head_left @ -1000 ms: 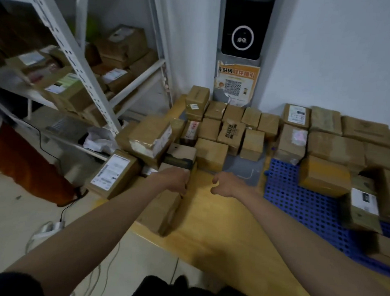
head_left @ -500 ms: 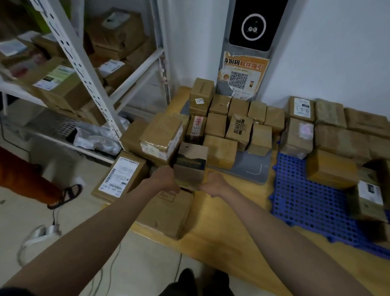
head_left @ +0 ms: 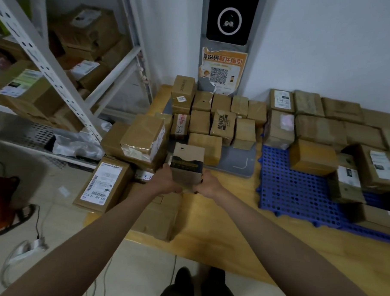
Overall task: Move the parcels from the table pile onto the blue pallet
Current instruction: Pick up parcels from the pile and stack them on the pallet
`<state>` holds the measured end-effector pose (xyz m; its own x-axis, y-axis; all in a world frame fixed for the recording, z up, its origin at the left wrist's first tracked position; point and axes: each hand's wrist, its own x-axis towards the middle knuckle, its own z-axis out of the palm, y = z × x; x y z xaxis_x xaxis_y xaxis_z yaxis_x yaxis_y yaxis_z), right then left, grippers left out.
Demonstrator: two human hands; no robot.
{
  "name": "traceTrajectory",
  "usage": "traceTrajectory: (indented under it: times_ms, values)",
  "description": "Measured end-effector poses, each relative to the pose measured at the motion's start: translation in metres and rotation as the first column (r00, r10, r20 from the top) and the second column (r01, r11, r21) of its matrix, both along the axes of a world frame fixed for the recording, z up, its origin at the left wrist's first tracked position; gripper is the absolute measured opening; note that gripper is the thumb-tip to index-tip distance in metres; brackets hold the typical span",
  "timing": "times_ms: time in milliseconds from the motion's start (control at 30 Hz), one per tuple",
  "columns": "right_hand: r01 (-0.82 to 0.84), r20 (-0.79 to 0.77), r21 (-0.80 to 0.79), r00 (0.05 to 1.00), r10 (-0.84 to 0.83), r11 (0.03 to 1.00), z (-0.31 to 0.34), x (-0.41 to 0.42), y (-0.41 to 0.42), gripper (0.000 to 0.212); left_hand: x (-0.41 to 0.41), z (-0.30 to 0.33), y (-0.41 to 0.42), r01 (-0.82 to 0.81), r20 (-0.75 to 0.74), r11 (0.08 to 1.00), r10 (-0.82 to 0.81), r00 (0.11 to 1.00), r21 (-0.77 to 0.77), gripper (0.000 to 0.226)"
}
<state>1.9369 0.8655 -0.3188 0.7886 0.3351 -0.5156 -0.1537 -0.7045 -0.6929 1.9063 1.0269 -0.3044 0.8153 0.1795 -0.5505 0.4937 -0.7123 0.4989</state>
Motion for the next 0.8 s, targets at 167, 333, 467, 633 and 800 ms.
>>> traceTrajectory:
  times_ms: [167,333,467,633,800]
  values:
    - [0.102,0.044,0.043,0.994,-0.104,0.994,0.011,-0.002,-0.04,0.035,0.01,0.01,-0.039,0.063,0.034,0.997,-0.062,0.997,-0.034,0.103]
    - [0.186,0.103,-0.081,0.979,-0.178,0.979,0.014,-0.009,-0.089,0.05,0.018,0.012,-0.082,0.161,0.096,0.983,-0.153,0.984,-0.089,0.085]
    - [0.296,0.142,-0.1,0.949,-0.28,0.95,0.014,-0.019,-0.127,0.05,0.021,0.007,-0.118,0.307,0.142,0.949,-0.294,0.945,-0.073,0.053]
    - [0.397,0.071,-0.182,0.918,-0.391,0.9,0.016,-0.019,-0.171,0.05,0.03,0.002,-0.162,0.443,0.191,0.896,-0.435,0.88,-0.004,0.06]
    - [0.404,0.063,-0.23,0.914,-0.401,0.885,0.015,-0.002,-0.209,0.046,0.049,-0.006,-0.203,0.5,0.193,0.866,-0.492,0.849,0.006,0.055]
